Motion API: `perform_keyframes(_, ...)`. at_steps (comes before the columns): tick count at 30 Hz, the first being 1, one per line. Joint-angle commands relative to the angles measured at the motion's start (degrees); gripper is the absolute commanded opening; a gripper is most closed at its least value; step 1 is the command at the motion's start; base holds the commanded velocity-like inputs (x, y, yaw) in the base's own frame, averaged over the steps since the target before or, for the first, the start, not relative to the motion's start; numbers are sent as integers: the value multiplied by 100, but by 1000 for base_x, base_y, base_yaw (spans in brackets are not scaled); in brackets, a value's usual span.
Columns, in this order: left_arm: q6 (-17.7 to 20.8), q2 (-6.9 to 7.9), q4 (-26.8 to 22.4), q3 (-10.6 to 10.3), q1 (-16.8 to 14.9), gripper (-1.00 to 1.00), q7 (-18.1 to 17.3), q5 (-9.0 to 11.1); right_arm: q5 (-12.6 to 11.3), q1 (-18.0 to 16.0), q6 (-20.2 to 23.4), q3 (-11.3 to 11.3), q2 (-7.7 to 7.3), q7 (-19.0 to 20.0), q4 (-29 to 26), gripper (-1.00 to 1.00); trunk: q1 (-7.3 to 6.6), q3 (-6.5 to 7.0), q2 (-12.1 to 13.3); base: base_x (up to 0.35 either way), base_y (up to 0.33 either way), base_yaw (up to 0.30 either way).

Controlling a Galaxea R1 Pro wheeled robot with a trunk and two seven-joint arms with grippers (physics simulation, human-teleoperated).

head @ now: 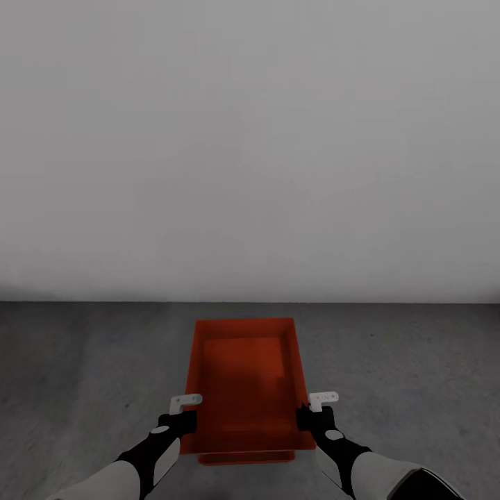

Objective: Move the two storage containers from the living room to the garage. In the garage, place one container on the floor and stack the other container on top of it (either order is fine).

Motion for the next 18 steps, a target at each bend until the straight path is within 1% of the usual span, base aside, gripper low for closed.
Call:
perform_keyframes(1,-58,20,32,-16,-4,-100,59,89,-70,-3,-2,15,-30,10,11,-100,1,-5,-4,0,0,0)
perform_keyframes(2,-97,17,32,-38,-4,-100,58,156,-86,-3,-11,88,-29,-2,11,-100,1,-5,-4,0,0,0)
perform_keyframes(5,-161,23,32,-248,-4,-100,48,387,-215,-3,-15,274,-19,-6,-15,-100,1,-5,-4,0,0,0)
perform_keyframes(6,-139,22,32,-306,-4,-100,53,405,-194,-3,-18,320,-11,-9,-7,-100,1,-5,-4,0,0,0)
perform_keyframes(8,-97,21,32,-354,-4,-100,69,424,-164,-3,-23,278,7,-17,11,-100,1,-5,-4,0,0,0)
perform_keyframes(10,-51,21,32,-347,-4,-100,80,380,-219,-3,-26,302,4,-23,11,-100,1,-5,-4,0,0,0)
perform_keyframes(11,-31,21,32,-320,-4,-100,79,343,-207,-3,-25,285,2,-23,11,-100,1,-5,-4,0,0,0)
perform_keyframes(13,-16,21,32,-248,-4,-100,70,259,-241,-4,-22,241,-2,-23,11,-100,1,-5,-4,0,0,0)
perform_keyframes(18,-7,20,32,-69,-4,-100,36,81,-229,-3,-20,216,-4,-26,11,-100,1,-5,-4,0,0,0)
